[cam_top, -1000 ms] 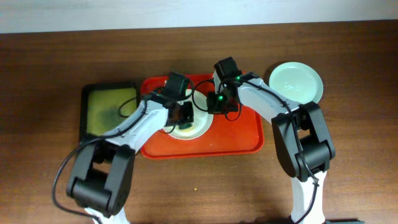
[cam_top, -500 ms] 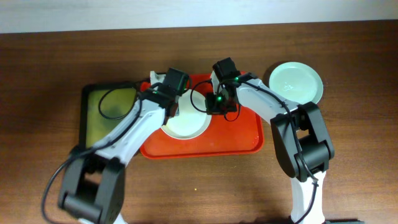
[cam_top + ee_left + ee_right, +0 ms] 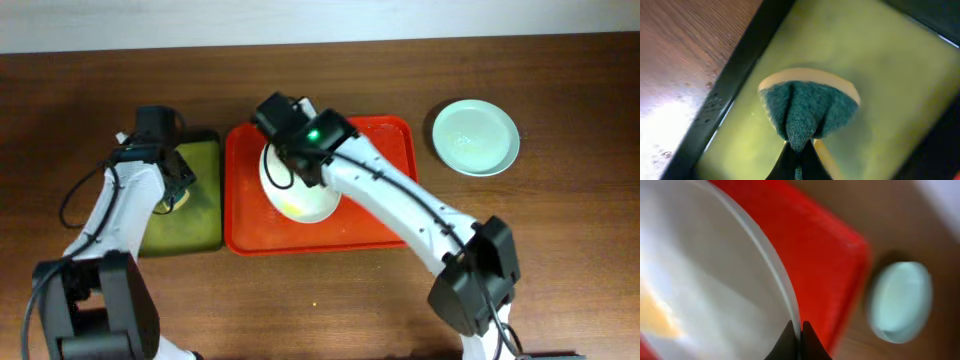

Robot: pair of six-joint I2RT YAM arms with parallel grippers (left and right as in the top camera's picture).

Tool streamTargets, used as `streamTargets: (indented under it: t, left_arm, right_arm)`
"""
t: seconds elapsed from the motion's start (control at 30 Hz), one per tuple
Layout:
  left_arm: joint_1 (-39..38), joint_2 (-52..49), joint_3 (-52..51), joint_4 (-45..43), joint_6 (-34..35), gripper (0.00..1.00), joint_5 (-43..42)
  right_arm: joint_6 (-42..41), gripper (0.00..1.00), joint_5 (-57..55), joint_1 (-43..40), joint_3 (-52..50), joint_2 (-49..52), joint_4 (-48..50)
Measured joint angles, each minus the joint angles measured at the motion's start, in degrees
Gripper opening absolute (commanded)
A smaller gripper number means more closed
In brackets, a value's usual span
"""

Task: Clean dirty plates on tray and stack at the side
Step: 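Lift the white plate with the right gripper and stack it on the plates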

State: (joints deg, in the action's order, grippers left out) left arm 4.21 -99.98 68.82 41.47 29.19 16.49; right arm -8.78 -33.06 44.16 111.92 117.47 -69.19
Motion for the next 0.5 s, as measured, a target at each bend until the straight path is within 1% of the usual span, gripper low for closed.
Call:
streamTargets:
  t: [0.03, 0.07, 0.1, 0.13, 0.2, 0.23, 0.27, 0.3, 0.33, 0.47, 0.5]
  left_arm:
    - [0.79, -1.2, -0.07, -0.76, 0.26, 0.26, -1.18]
    - [1.03, -2.21, -0.11, -1.22, 0.35, 0.3, -1.99]
    - [1.07, -3.39, -0.17, -1.88, 0.74, 0.36, -2.67]
    - [1.07, -4.11, -0.28, -2.27, 0.68, 0.4, -3.34]
    - [1.07, -4.2, -0.2, -2.54, 0.5, 0.42, -5.03]
    - [1.07, -4.15, 0.07, -1.86, -0.24, 0.45, -6.36]
    - [1.07, -3.78, 0.52, -1.05, -0.87, 0.63, -7.37]
    - [1.07, -2.47, 1.29, 0.2, -1.55, 0.89, -8.31]
    - [1.07, 0.83, 2.45, 0.79, -2.01, 1.0, -8.96]
    - [1.07, 14.71, 3.98, 2.91, -2.62, 0.99, -9.73]
    - [1.07, 16.31, 4.17, 3.39, -2.62, 0.99, -9.73]
  right_arm:
    - [0.24, 0.04, -5.99, 1.7, 0.39, 0.0, -0.31]
    - [1.4, 0.04, -10.84, 3.08, 0.55, 0.0, -0.31]
    - [3.85, 0.04, -16.57, 5.05, 0.59, 0.0, -0.31]
    - [6.14, 0.04, -20.94, 6.71, 0.59, 0.0, -0.33]
    - [11.06, 0.04, -28.59, 9.27, 0.59, 0.0, -0.22]
    - [13.51, 0.04, -32.22, 10.08, 0.59, 0.0, -0.17]
    - [14.78, 0.04, -34.32, 10.4, 0.59, 0.0, -0.15]
    - [17.0, 0.04, -37.59, 10.54, 0.59, 0.0, 0.79]
    - [19.93, 0.04, -40.46, 10.54, 0.7, 0.0, 2.16]
    - [29.42, 0.04, -48.02, 10.75, 0.72, 0.0, 6.88]
    - [30.75, 0.04, -49.31, 10.84, 0.72, 0.0, 6.91]
